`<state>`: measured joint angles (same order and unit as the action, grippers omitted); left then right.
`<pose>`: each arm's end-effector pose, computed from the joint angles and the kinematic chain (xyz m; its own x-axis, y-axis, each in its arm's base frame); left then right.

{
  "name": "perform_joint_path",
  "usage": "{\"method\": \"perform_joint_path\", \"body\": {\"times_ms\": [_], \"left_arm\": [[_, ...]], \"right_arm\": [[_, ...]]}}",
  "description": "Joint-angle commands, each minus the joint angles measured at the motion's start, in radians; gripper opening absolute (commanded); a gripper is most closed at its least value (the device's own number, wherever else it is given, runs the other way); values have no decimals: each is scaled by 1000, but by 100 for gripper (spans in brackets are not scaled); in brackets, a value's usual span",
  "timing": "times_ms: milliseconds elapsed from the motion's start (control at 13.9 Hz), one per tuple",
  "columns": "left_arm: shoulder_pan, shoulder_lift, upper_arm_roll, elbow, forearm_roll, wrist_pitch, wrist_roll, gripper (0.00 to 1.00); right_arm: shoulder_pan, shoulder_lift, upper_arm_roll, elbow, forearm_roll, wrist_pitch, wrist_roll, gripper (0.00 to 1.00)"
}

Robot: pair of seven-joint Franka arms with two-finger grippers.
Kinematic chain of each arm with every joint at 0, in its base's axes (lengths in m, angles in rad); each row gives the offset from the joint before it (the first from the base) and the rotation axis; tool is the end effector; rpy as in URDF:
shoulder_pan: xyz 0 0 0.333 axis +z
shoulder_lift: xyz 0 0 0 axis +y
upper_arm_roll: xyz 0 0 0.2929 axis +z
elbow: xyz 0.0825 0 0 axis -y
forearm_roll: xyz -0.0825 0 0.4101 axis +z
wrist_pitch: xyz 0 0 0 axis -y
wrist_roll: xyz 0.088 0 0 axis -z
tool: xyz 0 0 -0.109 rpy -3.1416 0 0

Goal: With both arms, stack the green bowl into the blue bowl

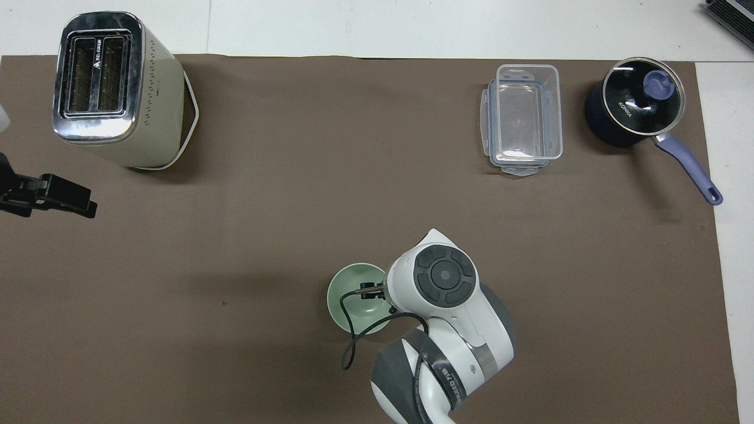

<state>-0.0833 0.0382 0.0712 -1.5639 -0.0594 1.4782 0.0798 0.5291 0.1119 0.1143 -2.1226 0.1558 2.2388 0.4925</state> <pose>0.5798 -0.0146 0.5734 0.9882 -0.0967 -0.1184 -0.0893 -0.9938 0.0663 0.4591 0.3500 0.3194 0.9962 0.0575 -0.0656 0.0495 -0.9918 -0.1178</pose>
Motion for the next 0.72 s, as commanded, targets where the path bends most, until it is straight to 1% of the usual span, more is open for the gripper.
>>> {"method": "perform_joint_path", "body": {"times_ms": [0,144,288,360,432,504,648], "left_arm": [[5,3,-4,12,15,-19,-9,100],[5,3,-4,12,15,-19,-9,100],[5,3,-4,12,15,-19,-9,100],[5,3,-4,12,15,-19,-9,100],[5,3,-4,12,15,-19,-9,100],[5,3,-4,12,15,-19,-9,100],[5,3,-4,12,15,-19,-9,100]], "right_arm": [[-53,-89,-7,-2,24,-77,-26,100],[-142,-151,-8,10,13,-132,-86,100],[-222,-193,-11,32,4,-203,-136,100],[-278,-216,-13,47,2,-234,-188,100],[-334,-231,-15,77,-1,-264,-227,100],[-387,-235,-15,126,-8,-319,-242,100],[-463,-213,-8,243,-60,-401,-262,100]]}}
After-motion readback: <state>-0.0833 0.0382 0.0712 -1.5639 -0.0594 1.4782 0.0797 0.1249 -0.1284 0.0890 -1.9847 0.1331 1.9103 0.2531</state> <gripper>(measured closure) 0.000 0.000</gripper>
